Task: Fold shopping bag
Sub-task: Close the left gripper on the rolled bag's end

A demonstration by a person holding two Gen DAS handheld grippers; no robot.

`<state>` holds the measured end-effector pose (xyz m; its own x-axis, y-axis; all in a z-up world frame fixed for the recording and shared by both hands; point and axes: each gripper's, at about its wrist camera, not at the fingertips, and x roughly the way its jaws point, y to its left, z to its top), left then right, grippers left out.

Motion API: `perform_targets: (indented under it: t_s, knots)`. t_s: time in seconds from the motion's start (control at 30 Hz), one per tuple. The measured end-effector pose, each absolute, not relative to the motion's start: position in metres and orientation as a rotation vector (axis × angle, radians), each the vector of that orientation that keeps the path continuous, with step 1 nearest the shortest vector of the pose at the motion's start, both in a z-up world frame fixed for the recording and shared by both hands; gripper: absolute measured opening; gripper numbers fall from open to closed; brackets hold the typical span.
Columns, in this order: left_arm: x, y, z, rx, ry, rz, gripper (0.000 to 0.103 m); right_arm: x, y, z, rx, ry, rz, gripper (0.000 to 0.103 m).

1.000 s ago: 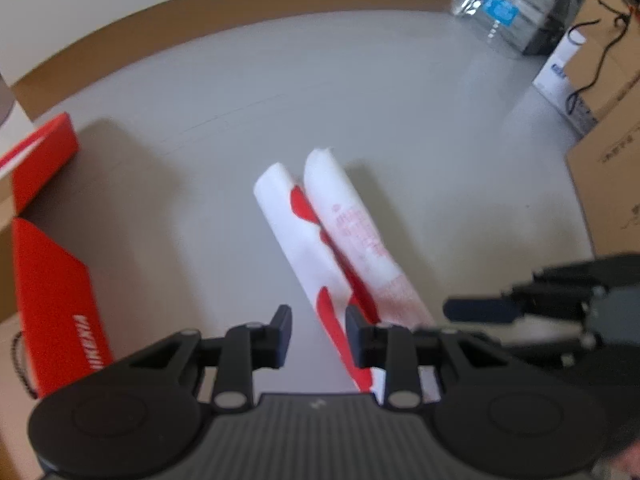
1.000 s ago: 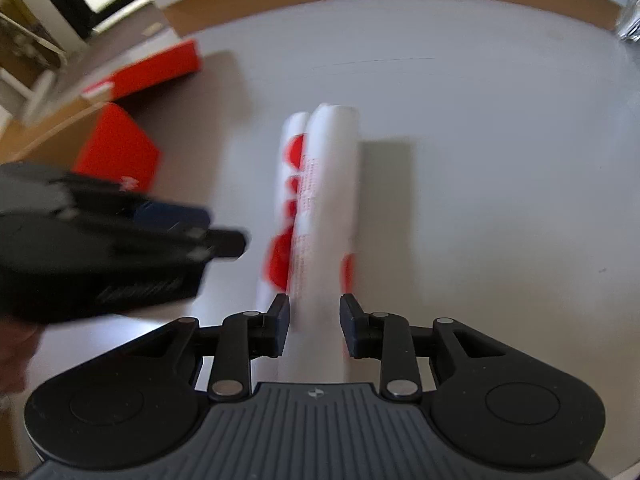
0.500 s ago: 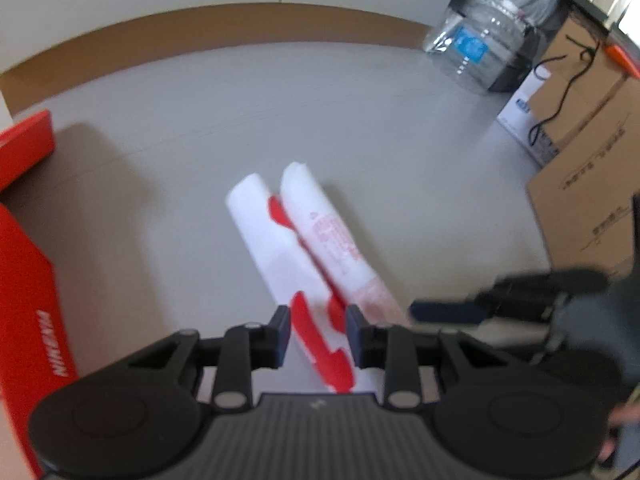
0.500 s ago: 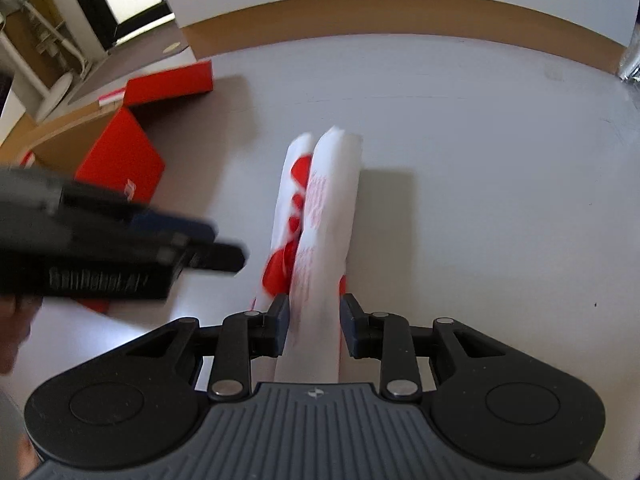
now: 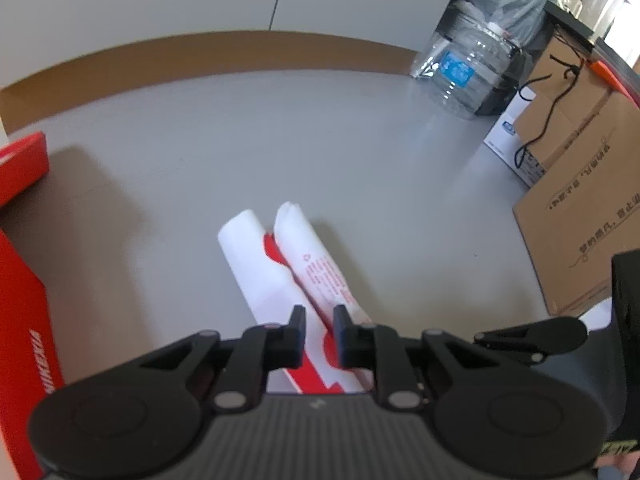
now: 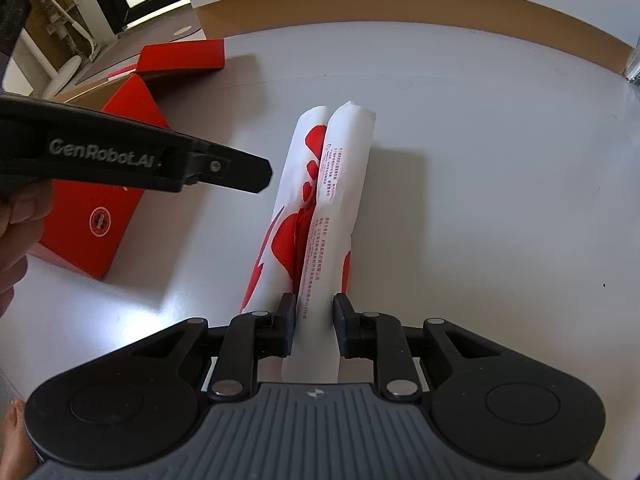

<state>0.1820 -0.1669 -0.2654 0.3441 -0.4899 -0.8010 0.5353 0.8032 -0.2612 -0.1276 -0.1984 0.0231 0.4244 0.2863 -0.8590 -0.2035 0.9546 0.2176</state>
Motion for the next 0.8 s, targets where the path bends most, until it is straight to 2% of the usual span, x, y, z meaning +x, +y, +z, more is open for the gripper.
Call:
perform_targets:
  t_s: [0.13, 0.47, 0.8]
  knots:
    - [0.177, -0.171, -0.267, 0.063, 0.974, -0.702, 0.014, -0.128, -0.2, 0.023, 0.085, 1.08, 0.324, 0.023]
    - [0.169, -0.18, -0.291, 0.062, 1.016, -0.731, 0.011, -0.139, -0.184, 0.026, -0.028, 1.05, 0.267, 0.023]
    - [0.159, -0.169, -0.296, 0.096, 1.073, -0.715, 0.012, -0.137, -0.203, 0.019, 0.024, 1.06, 0.228, 0.022]
